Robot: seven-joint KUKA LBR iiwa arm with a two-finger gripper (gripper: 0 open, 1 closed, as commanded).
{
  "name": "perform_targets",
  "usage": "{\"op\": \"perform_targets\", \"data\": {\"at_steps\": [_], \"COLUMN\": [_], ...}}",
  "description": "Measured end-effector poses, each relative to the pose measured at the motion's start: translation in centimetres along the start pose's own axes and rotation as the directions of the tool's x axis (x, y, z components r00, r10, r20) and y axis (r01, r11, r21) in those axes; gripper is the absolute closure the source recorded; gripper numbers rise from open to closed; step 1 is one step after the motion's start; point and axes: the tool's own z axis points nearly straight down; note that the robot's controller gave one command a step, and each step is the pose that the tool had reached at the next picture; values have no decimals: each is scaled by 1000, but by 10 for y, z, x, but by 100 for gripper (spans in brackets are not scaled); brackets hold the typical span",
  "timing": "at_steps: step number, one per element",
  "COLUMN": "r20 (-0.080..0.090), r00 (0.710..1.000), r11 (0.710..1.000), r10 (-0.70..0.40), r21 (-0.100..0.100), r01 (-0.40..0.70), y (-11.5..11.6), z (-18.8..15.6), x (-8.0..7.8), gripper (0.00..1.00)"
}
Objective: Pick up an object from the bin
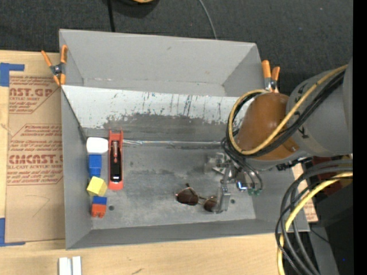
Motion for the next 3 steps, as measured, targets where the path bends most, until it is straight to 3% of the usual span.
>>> {"op": "perform_targets", "data": {"at_steps": [1,2,3], "r20": [-6,0,0], "r00": [999,998,998], "r11": [999,998,998], "r10": [-42,57,57], "r21": [0,-1,-1], "r01": [42,-57,-57], "y": [9,29,29], "z": [11,15,15], "x": [10,24,24], "gripper": [0,100,100]}}
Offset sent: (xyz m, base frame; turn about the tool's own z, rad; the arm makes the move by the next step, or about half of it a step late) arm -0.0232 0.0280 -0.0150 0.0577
